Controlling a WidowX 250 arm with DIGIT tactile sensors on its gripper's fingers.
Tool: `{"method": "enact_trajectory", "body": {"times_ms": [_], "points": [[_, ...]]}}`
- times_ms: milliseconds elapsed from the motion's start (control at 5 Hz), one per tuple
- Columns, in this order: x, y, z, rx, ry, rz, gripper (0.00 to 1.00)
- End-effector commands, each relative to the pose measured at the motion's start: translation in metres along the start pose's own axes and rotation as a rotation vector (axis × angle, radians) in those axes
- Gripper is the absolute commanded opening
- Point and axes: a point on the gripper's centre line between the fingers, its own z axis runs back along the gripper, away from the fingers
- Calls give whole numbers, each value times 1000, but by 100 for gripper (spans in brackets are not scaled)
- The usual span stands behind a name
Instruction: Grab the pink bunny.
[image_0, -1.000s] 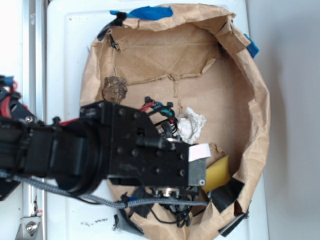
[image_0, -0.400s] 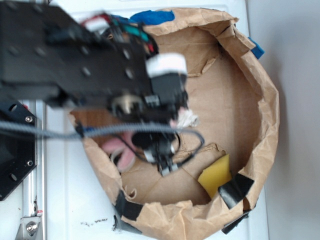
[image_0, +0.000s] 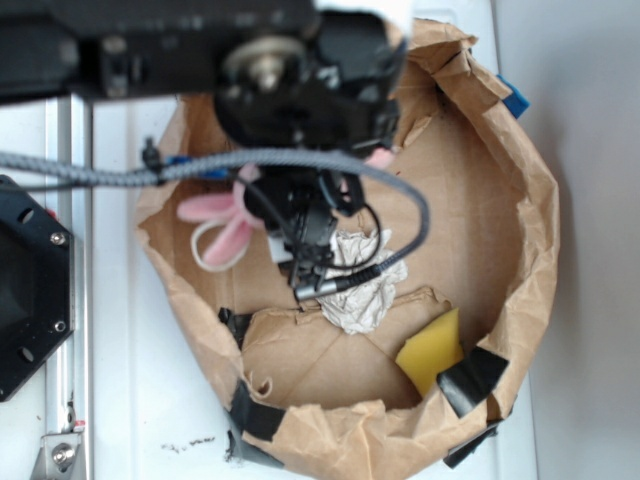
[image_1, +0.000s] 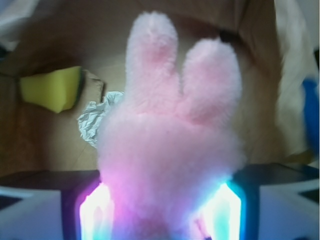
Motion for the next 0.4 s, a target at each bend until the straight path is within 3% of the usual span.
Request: {"method": "enact_trajectory", "body": {"times_ms": [0,200], "points": [[15,-7,22,-7,-68,23,0],[19,-11,13,-15,-80,52,0]]}}
